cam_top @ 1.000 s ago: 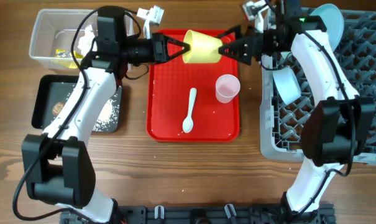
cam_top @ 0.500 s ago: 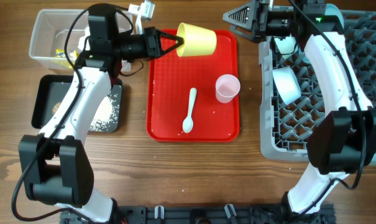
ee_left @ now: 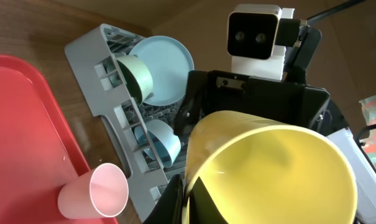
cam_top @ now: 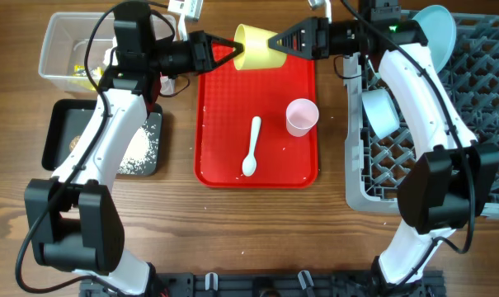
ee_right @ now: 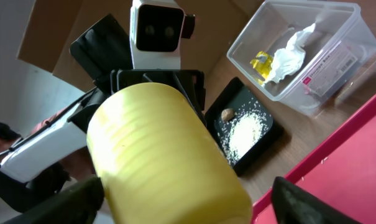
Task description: Sort waste into correct bins and load items into the dishwasher rack
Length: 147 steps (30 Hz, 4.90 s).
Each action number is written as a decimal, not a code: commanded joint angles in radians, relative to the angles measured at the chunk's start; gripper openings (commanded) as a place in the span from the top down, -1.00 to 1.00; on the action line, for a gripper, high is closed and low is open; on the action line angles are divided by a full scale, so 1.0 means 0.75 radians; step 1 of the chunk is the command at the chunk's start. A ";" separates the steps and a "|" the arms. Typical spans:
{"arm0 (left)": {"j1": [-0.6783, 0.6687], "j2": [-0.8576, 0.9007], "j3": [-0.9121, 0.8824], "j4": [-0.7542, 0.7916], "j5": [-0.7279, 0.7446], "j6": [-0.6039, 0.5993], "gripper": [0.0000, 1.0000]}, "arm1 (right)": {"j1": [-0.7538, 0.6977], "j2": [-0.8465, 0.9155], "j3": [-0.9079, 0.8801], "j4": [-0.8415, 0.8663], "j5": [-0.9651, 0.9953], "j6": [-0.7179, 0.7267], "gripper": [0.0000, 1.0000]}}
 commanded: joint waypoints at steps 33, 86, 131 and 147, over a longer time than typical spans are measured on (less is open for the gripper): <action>0.001 -0.019 0.014 0.458 -0.113 -0.321 0.92 | 0.094 -0.004 0.008 0.316 0.091 0.233 -0.68; -0.070 -0.018 0.014 0.532 -0.115 -0.387 0.92 | 0.022 0.049 0.008 0.775 0.032 0.397 -0.98; -0.022 -0.017 0.014 0.223 0.063 -0.171 -0.17 | 0.062 0.051 0.008 0.591 -0.099 0.203 0.09; 0.089 -0.017 0.014 0.033 0.027 -0.043 -1.00 | -0.211 0.008 0.009 0.060 0.663 -0.139 0.07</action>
